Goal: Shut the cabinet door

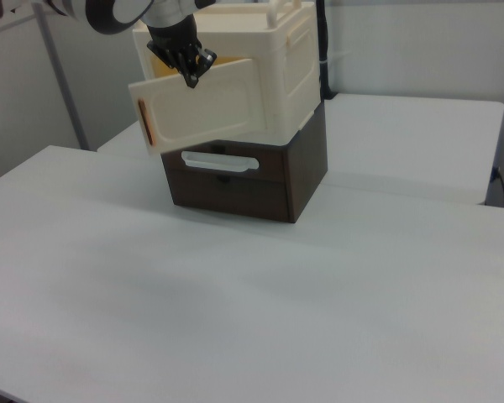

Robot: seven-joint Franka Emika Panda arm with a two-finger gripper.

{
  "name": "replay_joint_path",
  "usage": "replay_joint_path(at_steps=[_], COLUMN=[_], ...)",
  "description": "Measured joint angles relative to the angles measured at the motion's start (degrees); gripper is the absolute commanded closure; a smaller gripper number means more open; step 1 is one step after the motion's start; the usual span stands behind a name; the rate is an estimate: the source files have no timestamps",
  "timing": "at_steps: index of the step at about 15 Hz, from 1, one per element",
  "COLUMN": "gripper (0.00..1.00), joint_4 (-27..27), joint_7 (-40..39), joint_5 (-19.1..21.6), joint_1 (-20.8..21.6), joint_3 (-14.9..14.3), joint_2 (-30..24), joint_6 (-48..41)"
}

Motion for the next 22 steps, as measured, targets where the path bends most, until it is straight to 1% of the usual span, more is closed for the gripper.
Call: replay_joint_path(at_steps=[2, 4, 8, 13, 16, 22], gripper=[1.00, 1.00, 0.99, 0.99, 0.99, 0.99], joint_4=[-0.11, -0.16, -0.23, -0.70, -0.86, -0.98], joint_7=[0.01, 0.01, 0.00, 0.00, 0.00, -0.03], joint_5=[0.06, 0.06, 0.06, -0.45, -0.69, -0.74], joint_1=[0.03, 0.16, 0.70, 3.24, 4.65, 6.17], joint_3=[1.64, 2.00, 2.02, 2.13, 2.16, 2.17], joint_2=[1.01, 2.00, 3.25, 4.55, 5.54, 7.31], joint_6=[4.38, 5.60, 7.76, 10.60, 14.38, 22.50])
